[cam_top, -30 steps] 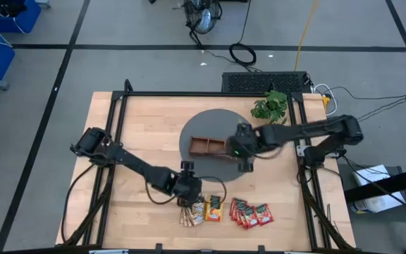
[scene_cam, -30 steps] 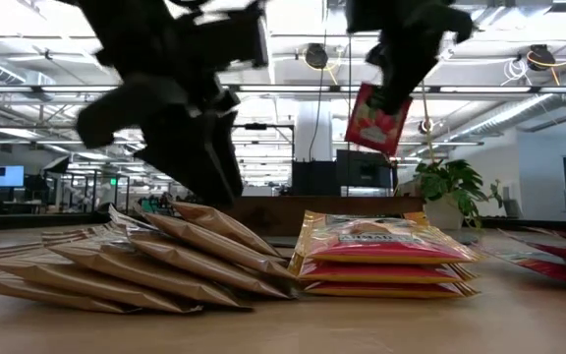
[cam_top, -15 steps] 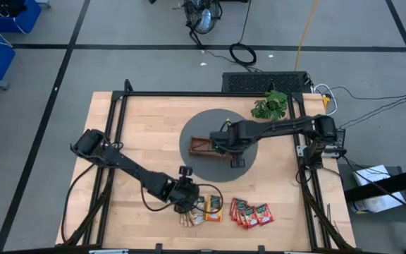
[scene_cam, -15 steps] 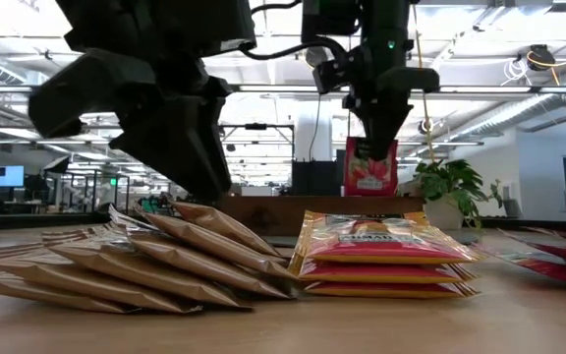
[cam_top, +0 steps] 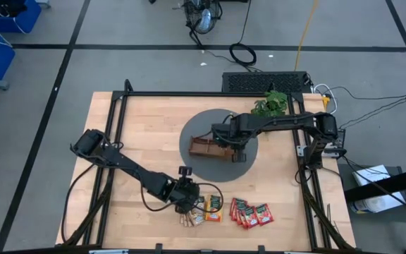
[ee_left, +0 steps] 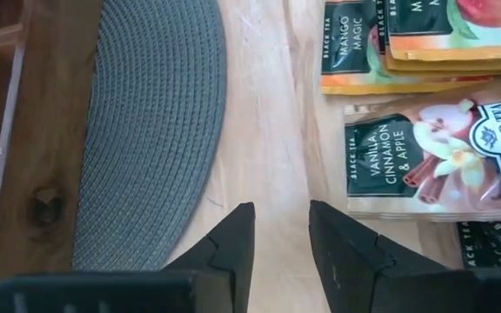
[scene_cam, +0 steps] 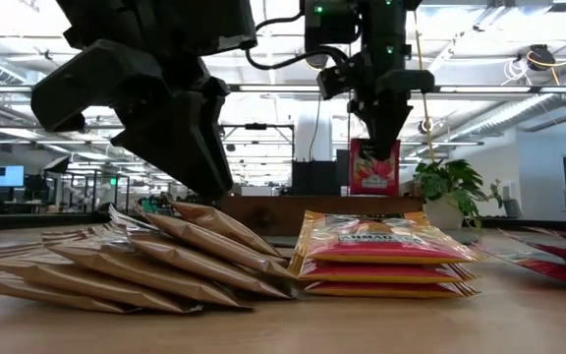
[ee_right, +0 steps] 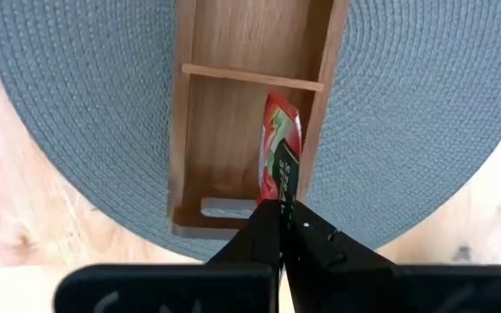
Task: Pick & Place Tea
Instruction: Put the red tea bag to the right section into the wooden organizer
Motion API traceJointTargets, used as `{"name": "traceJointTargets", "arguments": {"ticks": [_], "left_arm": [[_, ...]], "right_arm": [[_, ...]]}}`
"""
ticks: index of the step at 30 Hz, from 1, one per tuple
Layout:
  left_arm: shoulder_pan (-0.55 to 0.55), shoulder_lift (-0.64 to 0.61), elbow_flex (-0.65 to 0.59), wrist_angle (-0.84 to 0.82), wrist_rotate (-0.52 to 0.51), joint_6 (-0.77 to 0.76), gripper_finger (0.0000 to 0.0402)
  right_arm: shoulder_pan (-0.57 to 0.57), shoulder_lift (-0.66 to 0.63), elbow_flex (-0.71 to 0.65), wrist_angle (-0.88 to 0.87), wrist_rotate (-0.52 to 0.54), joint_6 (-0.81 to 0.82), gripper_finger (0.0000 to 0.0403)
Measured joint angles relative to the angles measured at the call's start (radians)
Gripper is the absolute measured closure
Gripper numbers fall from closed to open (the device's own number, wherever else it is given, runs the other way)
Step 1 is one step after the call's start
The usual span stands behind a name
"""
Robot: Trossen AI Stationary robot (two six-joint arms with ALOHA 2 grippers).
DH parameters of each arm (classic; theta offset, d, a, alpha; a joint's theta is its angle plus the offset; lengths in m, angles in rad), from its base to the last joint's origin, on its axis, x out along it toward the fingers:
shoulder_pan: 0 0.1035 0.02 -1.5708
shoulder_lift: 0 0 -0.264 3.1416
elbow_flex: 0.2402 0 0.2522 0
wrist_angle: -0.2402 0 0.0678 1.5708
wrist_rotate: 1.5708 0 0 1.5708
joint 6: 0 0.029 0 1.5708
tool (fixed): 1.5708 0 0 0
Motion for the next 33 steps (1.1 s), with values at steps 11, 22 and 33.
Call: {"name": "traceJointTargets", "arguments": {"ticks": [11, 22, 33], "left_arm": [[0.000, 0.000, 0.000, 0.000, 0.000, -0.023, 0.0286], [0.000, 0.000, 0.000, 0.006, 0.000, -0.016, 0.0286], [0.000, 0.000, 0.000, 0.024, 0.000, 0.006, 0.0286]], "right_arm": [[0.000, 0.000, -0.020, 0.042, -0.052, -0.018, 0.0403], [-0.008, -0.001, -0.100, 0.092, -0.050, -0.034, 0.0403], [-0.014, -0.009, -0.100, 0.032, -0.025, -0.094, 0.0403]]}}
